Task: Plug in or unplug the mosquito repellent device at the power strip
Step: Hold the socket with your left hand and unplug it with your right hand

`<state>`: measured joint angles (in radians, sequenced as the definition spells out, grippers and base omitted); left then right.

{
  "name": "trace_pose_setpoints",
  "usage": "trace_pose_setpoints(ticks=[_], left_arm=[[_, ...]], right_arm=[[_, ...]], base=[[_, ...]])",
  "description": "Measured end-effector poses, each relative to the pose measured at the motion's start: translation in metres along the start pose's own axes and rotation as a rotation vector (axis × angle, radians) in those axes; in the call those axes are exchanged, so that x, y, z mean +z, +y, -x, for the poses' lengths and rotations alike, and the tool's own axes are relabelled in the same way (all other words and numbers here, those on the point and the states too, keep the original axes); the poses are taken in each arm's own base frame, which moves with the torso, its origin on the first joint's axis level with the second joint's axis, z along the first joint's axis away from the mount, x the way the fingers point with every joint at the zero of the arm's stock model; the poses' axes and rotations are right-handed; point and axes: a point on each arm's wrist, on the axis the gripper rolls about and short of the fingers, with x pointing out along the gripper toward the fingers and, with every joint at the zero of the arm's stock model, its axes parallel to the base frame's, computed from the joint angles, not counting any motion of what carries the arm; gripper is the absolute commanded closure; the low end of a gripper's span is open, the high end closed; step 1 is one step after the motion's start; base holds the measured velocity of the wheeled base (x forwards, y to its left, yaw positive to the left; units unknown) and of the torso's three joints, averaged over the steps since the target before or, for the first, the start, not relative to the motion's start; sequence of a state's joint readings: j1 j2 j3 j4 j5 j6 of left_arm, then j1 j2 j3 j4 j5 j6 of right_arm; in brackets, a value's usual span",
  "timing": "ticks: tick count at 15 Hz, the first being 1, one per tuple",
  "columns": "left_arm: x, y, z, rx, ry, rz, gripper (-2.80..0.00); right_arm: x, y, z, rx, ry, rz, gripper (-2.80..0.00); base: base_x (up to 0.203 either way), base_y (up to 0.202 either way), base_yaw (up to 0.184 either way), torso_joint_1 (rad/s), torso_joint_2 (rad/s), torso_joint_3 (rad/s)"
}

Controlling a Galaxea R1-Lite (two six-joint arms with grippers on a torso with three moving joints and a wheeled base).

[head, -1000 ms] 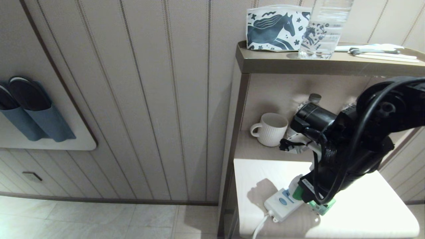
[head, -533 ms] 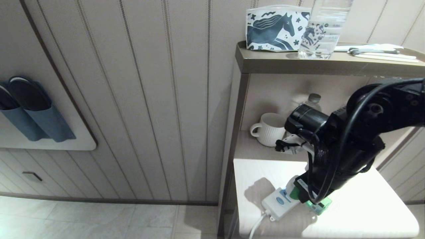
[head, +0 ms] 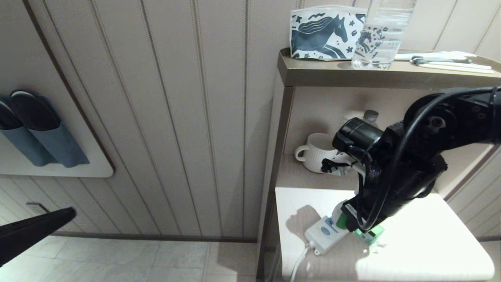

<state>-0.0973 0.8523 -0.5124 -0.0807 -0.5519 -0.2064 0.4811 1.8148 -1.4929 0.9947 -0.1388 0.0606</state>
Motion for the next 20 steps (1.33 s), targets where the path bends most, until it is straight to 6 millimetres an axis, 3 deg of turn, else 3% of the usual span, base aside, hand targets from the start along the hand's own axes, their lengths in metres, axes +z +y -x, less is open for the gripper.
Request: trace_pose_setpoints(ticks=[3, 7, 12, 17, 20], left_arm=[[0.001, -0.003, -0.065, -0.223, 0.211, -0.010, 0.00], [-0.013, -0.050, -0.136, -0.419, 0.349, -0.085, 0.00], [-0.029, -0.090, -0.180, -0.460, 0.423, -0.089, 0.00], [-0.058, -0.111, -0.224, -0.380, 0.397, -0.105, 0.00], [-0.065, -0.121, -0.242, -0.376, 0.397, -0.105, 0.00]], right_arm=[[0.005, 0.000, -0.004, -0.001, 0.003, -0.001, 0.00], [0.015, 0.007, -0.007, 0.004, -0.003, -0.004, 0.00], [0.021, 0.025, -0.007, 0.019, -0.019, 0.018, 0.00], [0.022, 0.028, -0.009, 0.021, -0.017, 0.024, 0.00], [0.023, 0.030, -0.010, 0.022, -0.013, 0.029, 0.00]], base=[[0.000, 0.000, 0.000, 0.000, 0.00, 0.000], [0.000, 0.000, 0.000, 0.000, 0.00, 0.000], [0.000, 0.000, 0.000, 0.000, 0.00, 0.000], [0.000, 0.000, 0.000, 0.000, 0.00, 0.000], [0.000, 0.000, 0.000, 0.000, 0.00, 0.000]])
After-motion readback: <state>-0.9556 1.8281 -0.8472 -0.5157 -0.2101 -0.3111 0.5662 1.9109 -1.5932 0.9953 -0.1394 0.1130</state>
